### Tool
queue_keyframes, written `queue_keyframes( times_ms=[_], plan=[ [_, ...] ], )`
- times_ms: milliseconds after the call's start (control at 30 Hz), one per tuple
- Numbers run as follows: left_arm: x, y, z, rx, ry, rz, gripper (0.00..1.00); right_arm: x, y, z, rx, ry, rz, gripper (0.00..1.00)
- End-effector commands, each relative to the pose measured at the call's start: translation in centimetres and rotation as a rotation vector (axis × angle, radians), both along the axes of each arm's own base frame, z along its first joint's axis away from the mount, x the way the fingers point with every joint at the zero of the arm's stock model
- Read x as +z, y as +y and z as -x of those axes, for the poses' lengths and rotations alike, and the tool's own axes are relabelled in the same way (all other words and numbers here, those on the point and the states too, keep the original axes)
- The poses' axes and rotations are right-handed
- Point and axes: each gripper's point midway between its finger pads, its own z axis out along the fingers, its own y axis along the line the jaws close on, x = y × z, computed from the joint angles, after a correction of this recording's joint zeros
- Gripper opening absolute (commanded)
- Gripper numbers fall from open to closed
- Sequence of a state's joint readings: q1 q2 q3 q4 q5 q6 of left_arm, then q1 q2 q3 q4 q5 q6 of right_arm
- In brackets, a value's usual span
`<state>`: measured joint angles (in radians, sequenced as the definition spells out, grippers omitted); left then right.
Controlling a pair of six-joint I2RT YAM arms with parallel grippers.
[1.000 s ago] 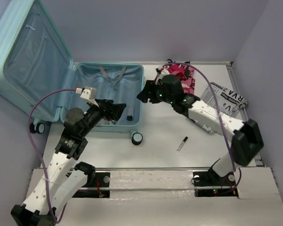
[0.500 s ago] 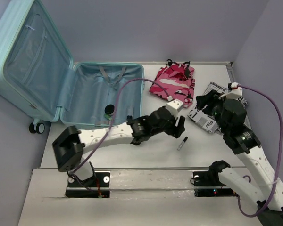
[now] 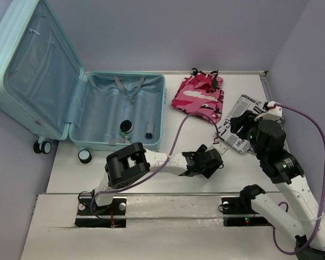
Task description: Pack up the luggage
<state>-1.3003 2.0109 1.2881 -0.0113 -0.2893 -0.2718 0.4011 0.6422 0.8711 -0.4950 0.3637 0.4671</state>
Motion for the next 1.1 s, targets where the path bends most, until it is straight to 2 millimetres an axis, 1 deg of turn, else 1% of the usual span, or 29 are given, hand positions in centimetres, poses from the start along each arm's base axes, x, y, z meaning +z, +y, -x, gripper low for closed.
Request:
queue_keyframes(
  times_ms=[0,133,167,200,233,267,300,333,367,400,433,467,500,533,567,600,633,667,700,733,767,800,867,900,933,967,1000,1033,1067],
  plan=[
    [1.9,-1.5,-1.7,0.018,-0.069,0.047,0.67,0.0,0.1,0.0,0.009,-0.002,0.011,0.59],
    [0.3,-1.4,-1.8,0.016,-0.072,0.02,0.52,-0.2,0.6,-0.1,0.029,0.003,0.001,0.59],
    [0.3,-1.5,-1.8,0.017,-0.077,0.017,0.49,-0.3,0.6,-0.1,0.032,0.005,0.001,0.59],
    [-0.1,-1.5,-1.9,0.016,-0.078,0.013,0.39,-0.4,0.7,-0.2,0.032,0.008,0.002,0.59],
    [-0.2,-1.5,-1.9,0.014,-0.079,0.008,0.32,-0.4,0.7,-0.2,0.033,0.008,0.004,0.59],
    [-0.5,-1.4,-2.0,0.013,-0.084,-0.001,0.19,-0.5,0.7,-0.2,0.031,0.01,0.005,0.59],
    [-0.5,-1.4,-2.0,0.014,-0.089,-0.004,0.1,-0.5,0.6,-0.2,0.03,0.01,0.005,0.59],
    [-0.4,-1.2,-2.2,0.021,-0.093,-0.003,0.06,-0.4,0.6,-0.2,0.03,0.007,0.004,0.59],
    [0.5,-1.1,-2.4,0.032,-0.111,0.011,0.06,-0.3,0.6,-0.2,0.027,0.007,0.006,0.59],
    [0.8,-0.7,-2.5,0.039,-0.122,0.013,0.06,-0.2,0.5,-0.2,0.024,0.003,0.012,0.59],
    [1.7,-0.5,-2.7,0.051,-0.135,0.027,0.06,-0.1,0.4,-0.2,0.025,0.001,0.013,0.59],
    [4.6,-0.2,-3.2,0.08,-0.173,0.07,0.06,-0.1,0.3,-0.2,0.02,0.0,0.017,0.59],
    [5.6,0.5,-3.4,0.096,-0.186,0.081,0.06,0.0,0.2,-0.1,0.017,-0.003,0.018,0.59],
    [9.5,1.3,-4.2,0.137,-0.225,0.15,0.06,-0.2,0.2,-0.1,0.014,0.001,0.021,0.59],
    [11.3,2.0,-4.6,0.159,-0.24,0.183,0.06,-0.1,0.1,-0.1,0.012,-0.001,0.021,0.59],
    [12.2,3.2,-5.0,0.187,-0.245,0.199,0.06,-0.3,0.2,-0.1,0.014,0.005,0.021,0.59],
    [13.8,4.2,-5.5,0.213,-0.253,0.234,0.06,-0.5,0.2,-0.1,0.013,0.008,0.021,0.59],
    [17.5,6.2,-6.7,0.269,-0.276,0.31,0.06,-0.5,0.2,-0.1,0.013,0.009,0.02,0.59],
    [17.8,7.8,-7.1,0.309,-0.268,0.325,0.06,-0.6,0.3,-0.2,0.015,0.014,0.018,0.59],
    [18.9,9.3,-7.7,0.344,-0.268,0.355,0.06,-0.8,0.3,-0.2,0.016,0.017,0.017,0.59],
    [21.7,12.0,-9.2,0.408,-0.28,0.428,0.06,-1.1,0.5,-0.2,0.023,0.026,0.016,0.59],
    [21.2,13.8,-9.7,0.44,-0.269,0.424,0.06,-1.2,0.6,-0.3,0.027,0.03,0.014,0.59],
    [22.1,17.1,-11.2,0.53,-0.271,0.466,0.06,-1.7,1.0,-0.3,0.042,0.042,0.006,0.59],
    [23.3,20.2,-12.7,0.613,-0.298,0.499,0.07,-1.9,1.1,-0.4,0.047,0.047,0.004,0.59],
    [22.0,22.2,-13.0,0.654,-0.283,0.459,0.08,-2.1,1.3,-0.4,0.053,0.051,0.002,0.59],
    [22.1,23.7,-13.4,0.697,-0.282,0.471,0.08,-2.4,1.4,-0.4,0.055,0.054,0.0,0.59],
    [20.9,26.2,-14.4,0.774,-0.288,0.436,0.09,-2.5,1.4,-0.5,0.057,0.057,0.001,0.59],
    [21.1,26.5,-14.4,0.794,-0.296,0.445,0.1,-2.6,1.4,-0.5,0.059,0.06,0.003,0.59],
    [20.4,28.9,-15.3,0.871,-0.306,0.428,0.12,-2.7,1.5,-0.5,0.062,0.063,0.004,0.59]
  ],
)
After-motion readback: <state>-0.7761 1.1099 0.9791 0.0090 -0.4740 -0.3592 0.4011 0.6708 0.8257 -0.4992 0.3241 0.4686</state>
